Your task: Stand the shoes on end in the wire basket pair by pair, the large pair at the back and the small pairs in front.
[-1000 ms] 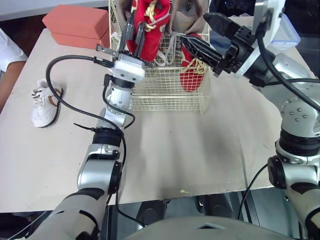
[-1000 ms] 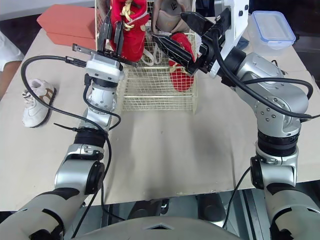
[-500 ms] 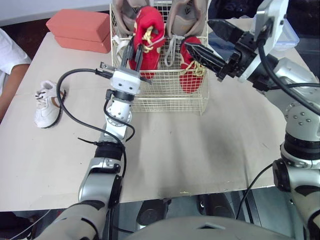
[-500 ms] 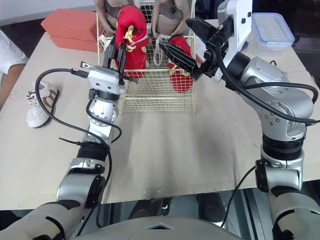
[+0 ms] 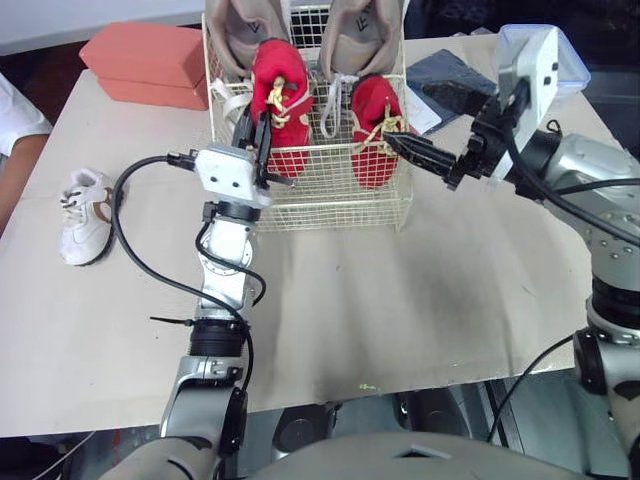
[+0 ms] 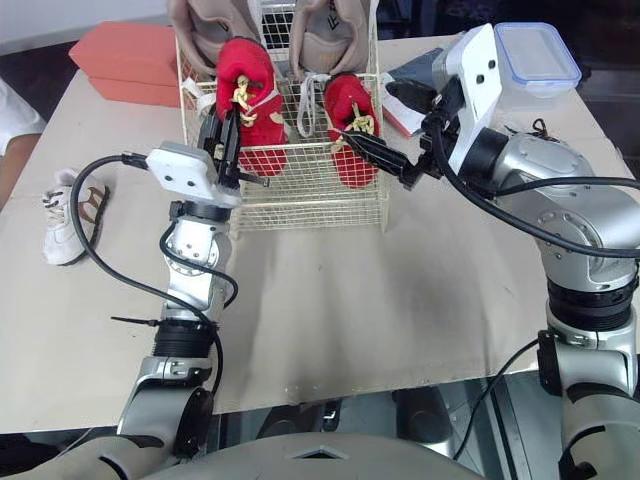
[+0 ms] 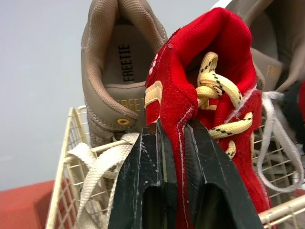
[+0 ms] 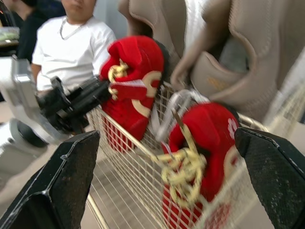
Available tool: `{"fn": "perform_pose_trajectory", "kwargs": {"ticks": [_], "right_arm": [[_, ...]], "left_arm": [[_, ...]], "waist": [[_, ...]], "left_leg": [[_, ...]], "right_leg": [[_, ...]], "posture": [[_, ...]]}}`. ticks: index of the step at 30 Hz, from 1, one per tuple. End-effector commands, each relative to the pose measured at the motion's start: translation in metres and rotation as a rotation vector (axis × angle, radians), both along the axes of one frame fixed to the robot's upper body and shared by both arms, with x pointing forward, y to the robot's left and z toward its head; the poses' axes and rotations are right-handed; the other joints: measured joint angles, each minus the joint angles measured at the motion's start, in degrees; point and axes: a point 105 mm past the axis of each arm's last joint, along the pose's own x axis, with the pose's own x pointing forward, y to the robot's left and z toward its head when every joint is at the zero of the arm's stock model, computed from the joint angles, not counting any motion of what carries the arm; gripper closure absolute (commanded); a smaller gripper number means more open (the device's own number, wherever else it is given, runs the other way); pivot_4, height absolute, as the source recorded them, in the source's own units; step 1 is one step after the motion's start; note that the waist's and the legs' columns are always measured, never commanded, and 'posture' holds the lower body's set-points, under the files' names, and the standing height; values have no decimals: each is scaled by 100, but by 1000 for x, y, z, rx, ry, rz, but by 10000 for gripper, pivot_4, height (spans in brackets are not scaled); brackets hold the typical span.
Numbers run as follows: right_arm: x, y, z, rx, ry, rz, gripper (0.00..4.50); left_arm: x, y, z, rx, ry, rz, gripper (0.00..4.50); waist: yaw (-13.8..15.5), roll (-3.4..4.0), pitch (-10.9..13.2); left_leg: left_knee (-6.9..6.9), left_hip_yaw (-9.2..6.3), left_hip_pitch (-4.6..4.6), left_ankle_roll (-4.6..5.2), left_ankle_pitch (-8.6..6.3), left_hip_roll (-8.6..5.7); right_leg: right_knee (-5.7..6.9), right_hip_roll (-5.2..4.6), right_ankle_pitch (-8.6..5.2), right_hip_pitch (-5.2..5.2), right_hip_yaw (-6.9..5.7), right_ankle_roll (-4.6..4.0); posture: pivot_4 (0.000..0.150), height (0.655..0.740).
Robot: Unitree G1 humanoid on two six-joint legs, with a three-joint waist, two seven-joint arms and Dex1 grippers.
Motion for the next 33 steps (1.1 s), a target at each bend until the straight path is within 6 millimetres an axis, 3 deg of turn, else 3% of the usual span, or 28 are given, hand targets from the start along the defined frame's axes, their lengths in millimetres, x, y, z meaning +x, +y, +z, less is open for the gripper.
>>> {"fn": "perform_pose_trajectory", "kwargs": {"ticks": [1,5,6,8,16,22,28,33], "right_arm": [[-10,4,13,-2,-61,37,0],[-11,5,14,5,-61,43,0],[-10,5,14,6,-61,43,0],[-10,4,15,8,-62,41,0],[-7,1,16,13,-67,27,0],[-6,3,16,24,-70,26,0],[-5,4,16,28,-74,23,0],[-4,3,16,30,-76,18,0]], "left_arm": [[3,10,-33,-54,151,7,26687],[-5,10,-29,-77,147,-31,6023],[-6,10,-28,-84,147,-45,2859],[-12,11,-22,-85,124,-52,844],[-34,16,-13,-48,164,-100,844],[-30,24,-1,-25,190,-82,844],[-40,15,15,-28,75,-154,844],[-40,22,24,-47,-22,-86,844]], "waist": [[1,4,-3],[-9,5,-3],[-13,5,-3],[-13,5,-3],[-111,5,-2],[-119,4,-2],[-93,-1,2],[48,-6,5]], "left_leg": [[-3,2,2,0,0,0],[-4,8,7,1,-1,0],[-4,8,8,1,-1,0],[-6,8,8,0,-2,0],[-15,8,4,1,-3,1],[-18,3,7,5,-6,1],[-16,-1,4,3,-5,1],[-10,-5,-2,3,-5,-1]], "right_leg": [[0,1,0,0,2,0],[-1,5,0,0,19,0],[-3,6,0,-1,23,0],[-8,7,0,-1,27,0],[-19,8,0,-8,38,0],[-13,10,0,-8,31,0],[-8,8,0,-9,25,0],[-11,5,0,-9,18,1]], "posture": [[1500,7400],[1500,7400],[1500,7400],[1500,7400],[1500,7400],[1500,7400],[1500,7400],[1500,7400]]}}
